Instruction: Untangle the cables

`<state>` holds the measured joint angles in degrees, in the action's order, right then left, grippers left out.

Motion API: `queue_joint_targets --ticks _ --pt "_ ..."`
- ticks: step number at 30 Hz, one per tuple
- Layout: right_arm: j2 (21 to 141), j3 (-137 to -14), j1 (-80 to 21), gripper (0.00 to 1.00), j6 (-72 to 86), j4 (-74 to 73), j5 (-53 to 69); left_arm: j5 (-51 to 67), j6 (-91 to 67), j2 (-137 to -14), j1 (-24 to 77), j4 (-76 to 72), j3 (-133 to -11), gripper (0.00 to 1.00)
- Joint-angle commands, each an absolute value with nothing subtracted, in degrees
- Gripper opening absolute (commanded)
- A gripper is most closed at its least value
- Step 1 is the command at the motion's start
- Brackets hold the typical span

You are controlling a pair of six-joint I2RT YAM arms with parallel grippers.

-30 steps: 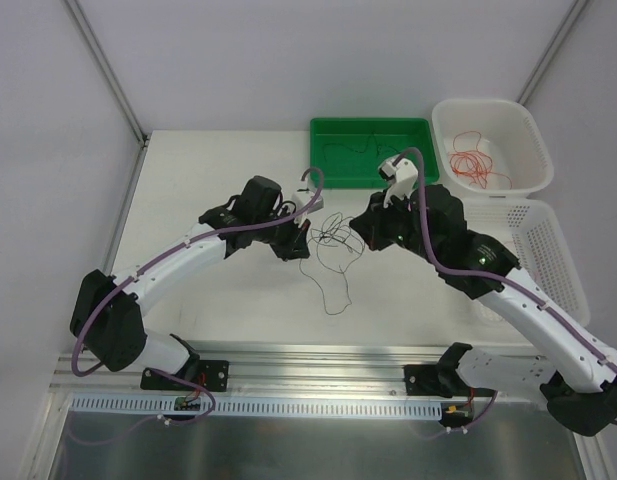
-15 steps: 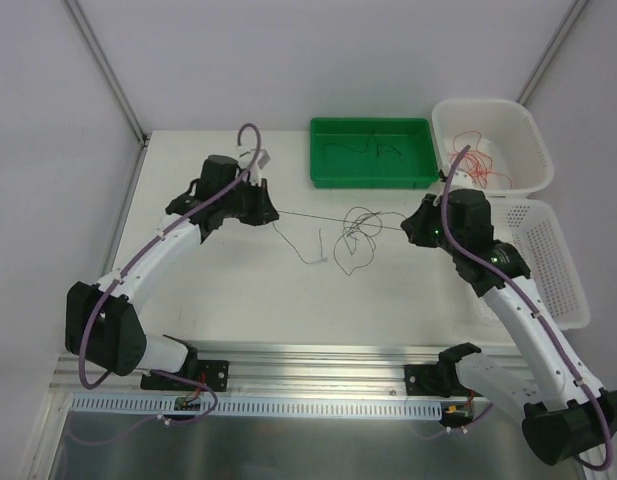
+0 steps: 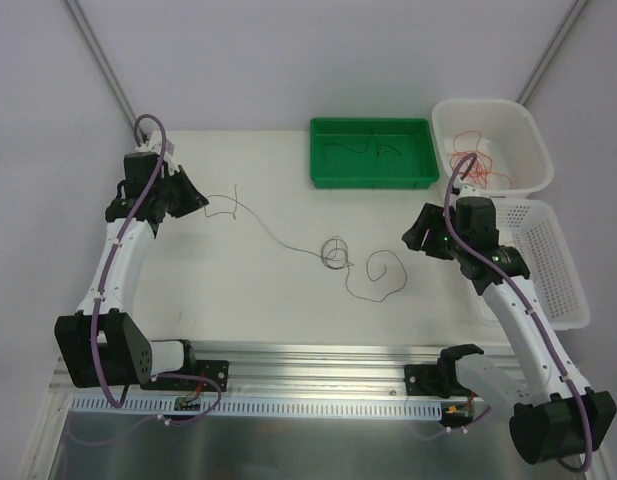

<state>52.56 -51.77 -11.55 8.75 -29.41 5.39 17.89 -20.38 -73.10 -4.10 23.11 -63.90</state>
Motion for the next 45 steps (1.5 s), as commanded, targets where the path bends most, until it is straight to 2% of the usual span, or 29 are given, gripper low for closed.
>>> queue_joint_targets --ticks 1,7,17,20,31,34,36,37,40,41,45 --pt "54.75 -51.07 -15.02 0.64 5.89 -28.75 7.58 18.72 -19.51 -73.47 -4.13 22.85 -64.25 0.0" --pt "60.19 -50.62 -23.63 0.65 4.4 -24.7 8.35 18.81 -18.72 -72.07 -4.04 22.68 -64.25 0.0" --pt "80.75 -58.43 -39.89 0.71 -7.99 -18.72 11.43 19.6 -18.28 -71.81 -4.04 22.59 -64.16 0.0" --pt "84.89 -60.81 -41.04 0.75 -9.84 -17.67 9.5 19.42 -18.02 -71.72 -4.04 22.59 -64.16 0.0" --pt "94.3 -66.53 -43.24 0.75 -17.75 -18.02 7.9 19.69 -17.67 -71.81 -4.04 22.59 -64.34 0.0" --pt "97.2 -67.76 -43.33 0.7 -19.51 -19.33 9.93 19.25 -17.67 -71.98 -4.04 22.59 -64.42 0.0" --pt "97.99 -67.68 -43.24 0.61 -19.86 -20.12 12.46 18.29 -17.4 -72.16 -4.04 22.59 -64.34 0.0" --pt "97.82 -66.63 -43.24 0.47 -19.86 -19.95 13.52 17.93 -17.23 -72.07 -4.04 22.67 -64.42 0.0" --pt "94.32 -64.08 -42.81 0.19 -18.46 -18.81 15.38 13.56 -16.0 -71.19 -4.57 23.29 -64.42 0.0" --pt "93.0 -62.33 -42.63 0.01 -18.02 -18.81 14.95 11.88 -15.74 -70.32 -4.74 23.46 -64.42 0.0" --pt "83.17 -60.55 -40.0 0.01 -15.74 -23.61 10.3 2.13 -15.73 -68.38 -6.41 24.87 -64.16 0.0"
